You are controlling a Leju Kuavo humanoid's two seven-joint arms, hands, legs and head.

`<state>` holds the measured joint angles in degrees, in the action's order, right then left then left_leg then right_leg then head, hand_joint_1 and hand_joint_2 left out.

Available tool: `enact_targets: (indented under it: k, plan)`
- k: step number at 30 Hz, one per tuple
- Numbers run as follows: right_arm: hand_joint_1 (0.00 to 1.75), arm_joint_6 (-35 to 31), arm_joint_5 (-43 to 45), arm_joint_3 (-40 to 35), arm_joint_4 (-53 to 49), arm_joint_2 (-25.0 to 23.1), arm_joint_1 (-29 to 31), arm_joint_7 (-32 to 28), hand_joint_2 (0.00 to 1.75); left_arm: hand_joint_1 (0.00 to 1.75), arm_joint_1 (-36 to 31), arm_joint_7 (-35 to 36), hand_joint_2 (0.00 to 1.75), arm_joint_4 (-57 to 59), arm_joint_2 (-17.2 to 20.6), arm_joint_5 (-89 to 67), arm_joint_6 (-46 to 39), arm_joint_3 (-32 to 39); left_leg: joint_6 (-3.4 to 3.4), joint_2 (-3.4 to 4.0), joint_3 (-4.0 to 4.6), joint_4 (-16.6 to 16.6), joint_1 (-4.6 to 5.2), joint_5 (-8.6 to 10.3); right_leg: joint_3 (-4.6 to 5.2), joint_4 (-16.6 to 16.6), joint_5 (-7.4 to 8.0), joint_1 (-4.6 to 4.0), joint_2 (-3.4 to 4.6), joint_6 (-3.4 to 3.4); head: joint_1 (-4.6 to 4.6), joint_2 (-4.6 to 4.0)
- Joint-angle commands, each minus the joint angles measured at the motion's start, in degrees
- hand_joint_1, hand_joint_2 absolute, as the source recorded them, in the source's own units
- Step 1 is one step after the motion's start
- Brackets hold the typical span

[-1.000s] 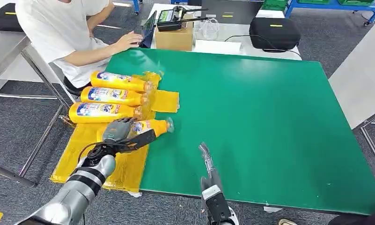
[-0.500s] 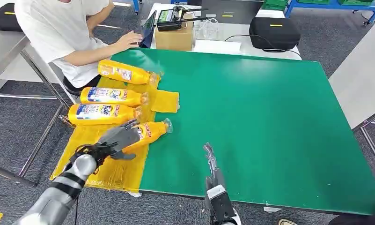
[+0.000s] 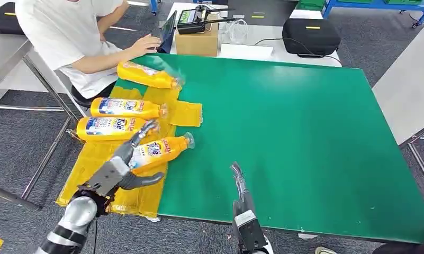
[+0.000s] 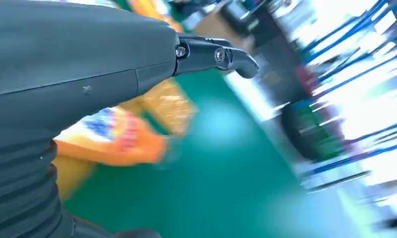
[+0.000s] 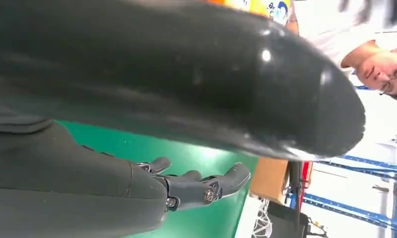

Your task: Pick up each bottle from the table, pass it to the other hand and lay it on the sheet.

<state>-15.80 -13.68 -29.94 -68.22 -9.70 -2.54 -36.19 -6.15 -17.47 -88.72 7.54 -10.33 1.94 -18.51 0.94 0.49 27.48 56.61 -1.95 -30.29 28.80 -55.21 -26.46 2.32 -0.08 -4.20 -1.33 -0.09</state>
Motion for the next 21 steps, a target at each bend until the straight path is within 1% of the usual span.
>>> enact_targets:
  k: [1,2,3,4,6,7,8,11,12,14,15,18,19,20,21]
  plan:
    - [0.0,-3.75,-0.63,-1.37,1.59,1.43,1.24,-1.2,0.0,0.0,2.97,-4.84,1.75,-8.7,-7.0,6.21,-8.5,1.07,-0.22,-0.06,-0.1,-0.12,-0.02,-0.02,-0.15,0.19,0.01,-0.08,-0.02,0.26,0.0,0.0]
    - [0.0,-7.14,-0.92,-1.15,1.21,1.22,0.99,-1.94,0.0,0.0,3.57,-6.94,1.75,-10.03,-7.89,7.81,-10.22,1.34,-0.23,0.0,-0.1,-0.13,-0.03,-0.02,-0.13,0.19,0.03,-0.09,0.05,0.29,0.0,0.0]
    - [0.0,-7.12,-0.93,-1.1,1.15,1.39,1.18,-1.94,0.0,0.0,3.57,-6.89,1.75,-10.25,-7.98,7.74,-10.18,1.11,-0.14,0.03,-0.03,-0.05,-0.02,-0.03,-0.03,0.08,0.0,-0.06,0.06,0.19,0.0,0.0]
    - [0.0,-9.22,-0.82,-1.16,0.67,1.44,0.94,-2.12,0.0,0.0,4.62,-7.39,1.75,-12.1,-8.18,11.33,-9.94,1.06,-0.17,-0.02,-0.07,-0.1,-0.02,-0.02,-0.07,0.12,-0.01,-0.07,0.02,0.25,0.0,0.0]
    - [0.0,-11.19,-0.6,-1.53,-0.07,1.68,0.77,-2.79,0.0,0.0,5.7,-8.03,1.75,-13.37,-8.58,14.81,-9.15,0.73,-0.21,-0.07,-0.14,-0.18,-0.04,0.0,-0.14,0.2,0.01,-0.11,-0.01,0.36,-0.02,0.0]
    - [0.0,-12.32,-0.89,-1.63,-0.58,1.79,0.68,-3.3,0.0,0.0,6.49,-7.91,1.75,-13.62,-9.06,16.97,-8.25,0.37,-0.14,0.01,-0.05,-0.07,0.0,-0.03,-0.03,0.09,-0.01,-0.05,0.05,0.21,0.0,0.0]
    - [0.0,-13.04,-0.7,-1.83,-1.48,2.07,0.51,-3.33,1.75,0.0,7.32,-7.98,1.75,-13.16,-9.58,18.29,-7.76,-0.19,-0.16,0.03,-0.08,-0.09,-0.02,-0.03,-0.06,0.12,0.0,-0.08,0.07,0.24,0.0,0.0]
    - [0.0,-13.15,-0.63,-1.97,-1.84,2.24,0.45,-3.24,1.75,0.0,7.51,-8.33,1.75,-12.89,-9.63,18.37,-7.75,-0.49,-0.19,-0.04,-0.11,-0.14,-0.01,-0.01,-0.11,0.18,0.01,-0.07,0.01,0.27,0.0,0.0]
    - [0.0,-13.15,-0.63,-1.97,-1.84,2.24,0.45,-3.24,1.75,0.0,7.51,-8.33,1.75,-12.89,-9.63,18.37,-7.75,-0.49,-0.12,-0.04,-0.03,-0.06,0.0,-0.01,-0.02,0.08,0.0,-0.04,0.0,0.17,0.0,0.0]
    - [0.0,-13.15,-0.63,-1.97,-1.84,2.24,0.45,-3.24,1.75,0.0,7.51,-8.33,1.75,-12.89,-9.63,18.37,-7.75,-0.49,-0.21,-0.07,-0.11,-0.16,-0.03,0.01,-0.12,0.2,0.03,-0.1,-0.01,0.32,0.0,0.0]
    - [0.0,-13.15,-0.63,-1.97,-1.84,2.24,0.45,-3.24,1.75,0.0,7.51,-8.33,1.75,-12.89,-9.63,18.37,-7.75,-0.49,-0.13,-0.04,-0.02,-0.07,0.0,0.0,-0.01,0.08,0.01,-0.04,0.0,0.2,-0.02,0.0]
    - [0.0,-16.77,-0.14,-2.08,-3.08,2.38,0.13,-3.8,1.75,0.0,8.78,-6.19,1.75,-10.21,-11.61,25.7,-4.9,-0.08,-0.15,-0.05,-0.09,-0.13,-0.01,0.01,-0.07,0.14,0.02,-0.06,0.01,0.24,-0.02,0.0]
    - [0.0,-17.03,-0.05,-2.6,-3.39,2.73,0.12,-3.8,1.75,0.0,9.2,-5.97,1.75,-9.33,-12.29,27.51,-4.51,-0.05,-0.19,-0.05,-0.15,-0.18,-0.01,0.01,-0.12,0.19,0.01,-0.07,0.0,0.3,-0.02,0.0]
    - [0.0,-17.8,0.36,-2.79,-3.81,2.84,-0.08,-3.8,1.75,0.0,9.52,-5.65,1.75,-8.3,-12.9,29.98,-3.72,-0.17,-0.15,-0.06,-0.11,-0.13,0.0,0.0,-0.09,0.15,0.01,-0.04,-0.01,0.21,0.0,0.0]
    - [0.0,-19.85,-0.53,-3.43,-4.85,3.19,-0.1,-3.8,1.75,0.0,9.5,-5.76,1.75,-7.7,-12.91,30.83,-3.16,-0.52,-0.21,-0.07,-0.19,-0.22,0.01,0.02,-0.18,0.25,0.03,-0.05,-0.01,0.28,0.0,0.0]
